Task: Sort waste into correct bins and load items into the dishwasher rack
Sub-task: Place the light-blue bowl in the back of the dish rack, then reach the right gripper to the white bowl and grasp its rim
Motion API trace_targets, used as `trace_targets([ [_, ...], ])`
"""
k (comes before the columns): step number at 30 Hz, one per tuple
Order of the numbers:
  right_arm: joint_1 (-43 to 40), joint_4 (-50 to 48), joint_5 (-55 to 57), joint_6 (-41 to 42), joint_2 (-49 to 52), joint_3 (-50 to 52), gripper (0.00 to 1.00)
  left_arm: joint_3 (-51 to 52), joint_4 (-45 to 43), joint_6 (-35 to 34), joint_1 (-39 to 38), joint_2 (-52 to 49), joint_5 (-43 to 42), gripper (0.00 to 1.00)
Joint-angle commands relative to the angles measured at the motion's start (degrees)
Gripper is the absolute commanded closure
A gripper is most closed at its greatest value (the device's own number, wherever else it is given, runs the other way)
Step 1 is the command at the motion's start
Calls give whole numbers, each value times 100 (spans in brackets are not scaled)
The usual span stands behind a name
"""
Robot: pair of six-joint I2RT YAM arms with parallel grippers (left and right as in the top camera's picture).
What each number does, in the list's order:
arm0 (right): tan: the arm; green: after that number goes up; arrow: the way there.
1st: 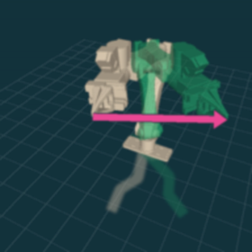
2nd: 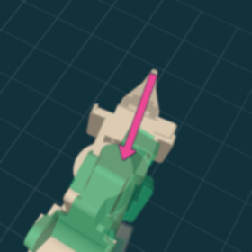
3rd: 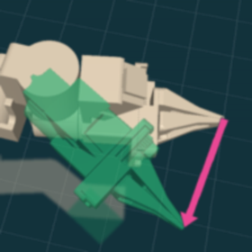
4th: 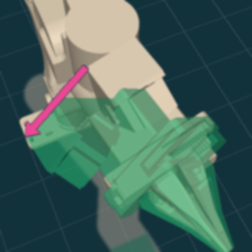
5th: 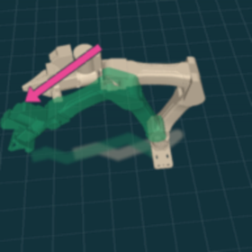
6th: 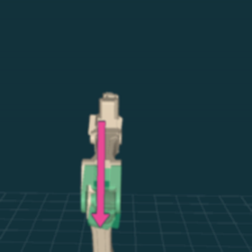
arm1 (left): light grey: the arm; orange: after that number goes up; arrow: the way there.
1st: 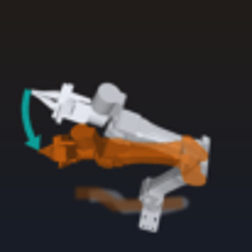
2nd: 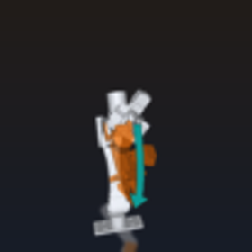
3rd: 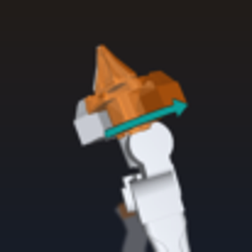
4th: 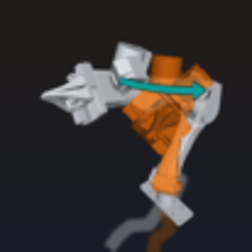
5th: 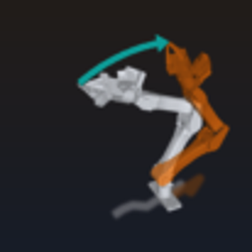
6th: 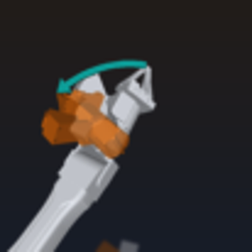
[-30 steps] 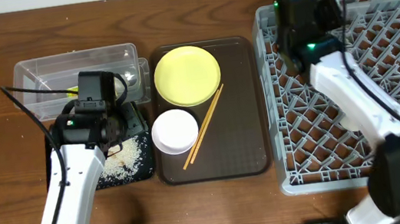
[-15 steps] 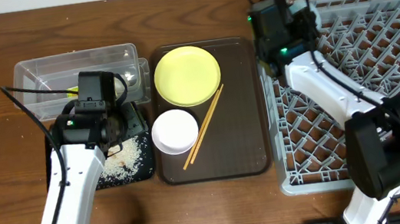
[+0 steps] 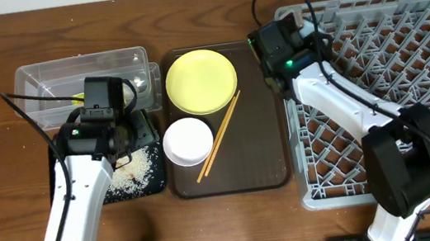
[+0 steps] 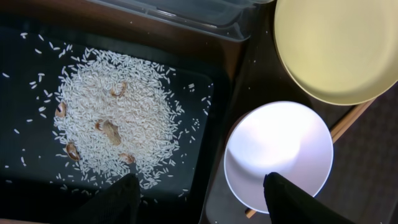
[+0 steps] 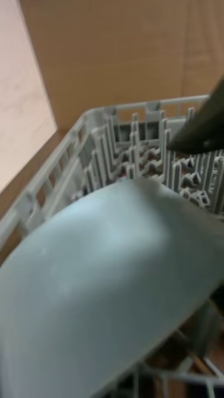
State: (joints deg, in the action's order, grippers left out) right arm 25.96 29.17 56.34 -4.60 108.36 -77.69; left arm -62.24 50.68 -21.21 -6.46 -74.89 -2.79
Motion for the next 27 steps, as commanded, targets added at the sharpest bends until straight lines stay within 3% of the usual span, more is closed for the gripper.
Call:
trace_targets([
  [1, 33, 9, -621, 240, -629, -31, 49, 17, 4, -55, 17, -35, 68, 33],
  [4, 33, 4, -1513, 243, -1132, -31, 39, 17, 7, -52, 17, -35, 68, 33],
  [12, 83, 310, -5327, 426, -1731, -31, 36, 17, 17, -50, 20, -35, 74, 33],
  [17, 326, 640, -6159, 824, -1510, -20, 35, 17, 160, -55, 212, -13, 271, 33],
  [27, 1115, 636, -6671, 1145, -503, -17, 35, 17, 568, -332, 1572, 22, 236, 32],
])
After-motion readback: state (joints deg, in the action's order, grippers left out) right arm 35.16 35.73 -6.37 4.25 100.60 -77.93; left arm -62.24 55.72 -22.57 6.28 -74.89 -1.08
